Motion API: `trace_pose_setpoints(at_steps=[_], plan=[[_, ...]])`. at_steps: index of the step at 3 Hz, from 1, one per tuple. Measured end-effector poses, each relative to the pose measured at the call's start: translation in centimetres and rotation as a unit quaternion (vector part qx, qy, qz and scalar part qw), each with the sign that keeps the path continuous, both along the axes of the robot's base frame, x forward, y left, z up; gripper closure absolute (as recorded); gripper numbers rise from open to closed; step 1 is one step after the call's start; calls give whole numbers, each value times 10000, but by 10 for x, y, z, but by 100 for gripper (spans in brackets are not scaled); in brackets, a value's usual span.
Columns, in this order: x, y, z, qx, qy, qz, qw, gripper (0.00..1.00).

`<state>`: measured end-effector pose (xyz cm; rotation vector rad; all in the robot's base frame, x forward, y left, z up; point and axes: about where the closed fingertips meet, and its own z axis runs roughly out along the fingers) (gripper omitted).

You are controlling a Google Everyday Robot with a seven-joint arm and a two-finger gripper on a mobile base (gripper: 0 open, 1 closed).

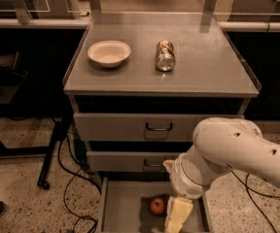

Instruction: Pick apple from bottom drawer and place on counter

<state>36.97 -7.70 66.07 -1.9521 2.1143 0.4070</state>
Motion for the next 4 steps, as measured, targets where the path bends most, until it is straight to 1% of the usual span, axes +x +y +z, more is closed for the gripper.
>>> trace_pose_setpoints(at_steps=[1, 2, 3, 4], plan=[[0, 0, 0, 0, 0, 0, 10000, 0], [7, 6, -20, 243, 68, -19, 9997, 0], [57, 3, -86, 726, 100, -223, 9971, 0], [57, 3, -86, 727, 99, -225, 9970, 0]])
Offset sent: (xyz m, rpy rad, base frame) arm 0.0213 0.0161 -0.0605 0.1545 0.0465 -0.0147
